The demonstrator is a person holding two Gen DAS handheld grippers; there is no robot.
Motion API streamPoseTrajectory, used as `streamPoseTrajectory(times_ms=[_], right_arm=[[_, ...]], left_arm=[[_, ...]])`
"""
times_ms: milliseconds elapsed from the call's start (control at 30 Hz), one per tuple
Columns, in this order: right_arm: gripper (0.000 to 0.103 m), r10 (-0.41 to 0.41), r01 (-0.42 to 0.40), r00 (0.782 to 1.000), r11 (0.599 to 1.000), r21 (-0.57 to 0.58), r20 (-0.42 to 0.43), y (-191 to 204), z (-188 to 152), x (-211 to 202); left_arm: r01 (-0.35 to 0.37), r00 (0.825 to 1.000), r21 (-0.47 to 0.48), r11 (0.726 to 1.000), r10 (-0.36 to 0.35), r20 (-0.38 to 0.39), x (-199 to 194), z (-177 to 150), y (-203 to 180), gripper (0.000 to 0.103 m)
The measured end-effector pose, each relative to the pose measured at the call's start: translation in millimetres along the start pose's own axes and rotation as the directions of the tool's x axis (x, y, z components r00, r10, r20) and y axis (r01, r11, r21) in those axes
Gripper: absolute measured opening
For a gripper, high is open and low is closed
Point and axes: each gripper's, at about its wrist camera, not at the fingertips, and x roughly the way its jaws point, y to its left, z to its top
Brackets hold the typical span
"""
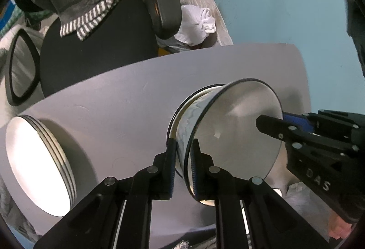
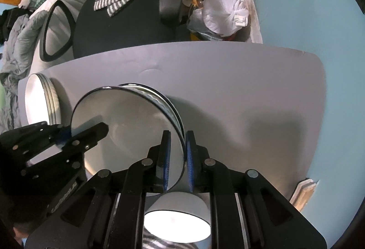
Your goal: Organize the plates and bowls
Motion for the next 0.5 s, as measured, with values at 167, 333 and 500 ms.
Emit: streamPoseTrajectory(times_ms=[167,333,500], right_arm=[[0.014,0.022,-0.021,1.000,0.999,0.028,-0.002,-2,-3,3],[0.014,0.038,-0.038,0.999,0.998,0.041,0.008,-1,-5,1],[0.026,0.043,-0.045,0.998,0.998,0.047,0.044,-2,-11,-11]], left_arm=[[-0.133,0.987,0.081,0.988,0.125,0.099,-17,-3,-13,0.048],[-0.144,0.985,0.096,0.985,0.134,0.105,-22,-4,-14,0.050],[-0.124,0.987,0.072,0.990,0.115,0.112,-29,-10,-11,0.052]])
